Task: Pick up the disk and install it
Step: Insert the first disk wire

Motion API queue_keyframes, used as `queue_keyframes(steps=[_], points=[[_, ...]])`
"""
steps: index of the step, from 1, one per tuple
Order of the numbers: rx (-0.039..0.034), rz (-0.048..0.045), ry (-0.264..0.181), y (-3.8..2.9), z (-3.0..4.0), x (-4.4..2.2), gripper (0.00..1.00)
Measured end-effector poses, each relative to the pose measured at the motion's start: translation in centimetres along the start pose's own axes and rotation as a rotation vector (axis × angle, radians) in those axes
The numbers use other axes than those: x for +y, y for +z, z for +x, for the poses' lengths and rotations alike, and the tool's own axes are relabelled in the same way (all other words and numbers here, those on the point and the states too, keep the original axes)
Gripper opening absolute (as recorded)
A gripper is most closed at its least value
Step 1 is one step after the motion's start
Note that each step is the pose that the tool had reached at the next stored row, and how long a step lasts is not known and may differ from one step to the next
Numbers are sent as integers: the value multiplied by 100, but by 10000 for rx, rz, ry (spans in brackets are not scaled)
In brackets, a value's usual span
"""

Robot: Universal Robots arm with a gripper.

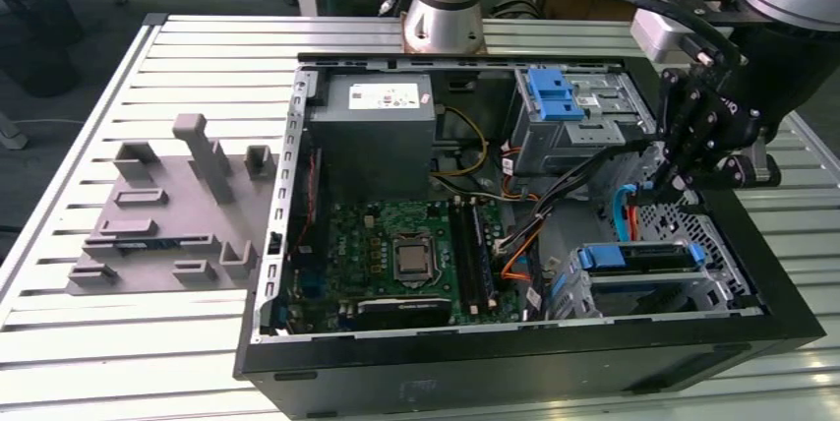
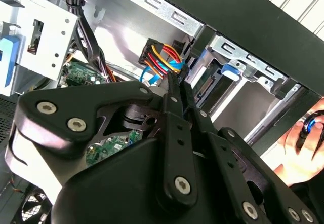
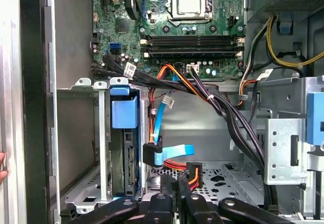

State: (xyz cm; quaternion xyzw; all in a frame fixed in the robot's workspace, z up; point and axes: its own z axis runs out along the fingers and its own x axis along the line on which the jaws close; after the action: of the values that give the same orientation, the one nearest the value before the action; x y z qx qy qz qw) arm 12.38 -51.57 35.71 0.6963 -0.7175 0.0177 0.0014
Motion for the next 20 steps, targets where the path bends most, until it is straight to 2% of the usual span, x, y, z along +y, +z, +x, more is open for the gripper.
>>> queue_keyframes(steps=[3,4,6,7,13,20], points=[[-30,-31,0,22,44,-1,16],[-61,-47,0,28,52,-1,16],[-215,-83,2,34,58,-1,16],[-255,-92,3,36,61,-1,16],[-256,-101,3,51,86,-2,16],[-258,-108,3,82,230,-5,16]])
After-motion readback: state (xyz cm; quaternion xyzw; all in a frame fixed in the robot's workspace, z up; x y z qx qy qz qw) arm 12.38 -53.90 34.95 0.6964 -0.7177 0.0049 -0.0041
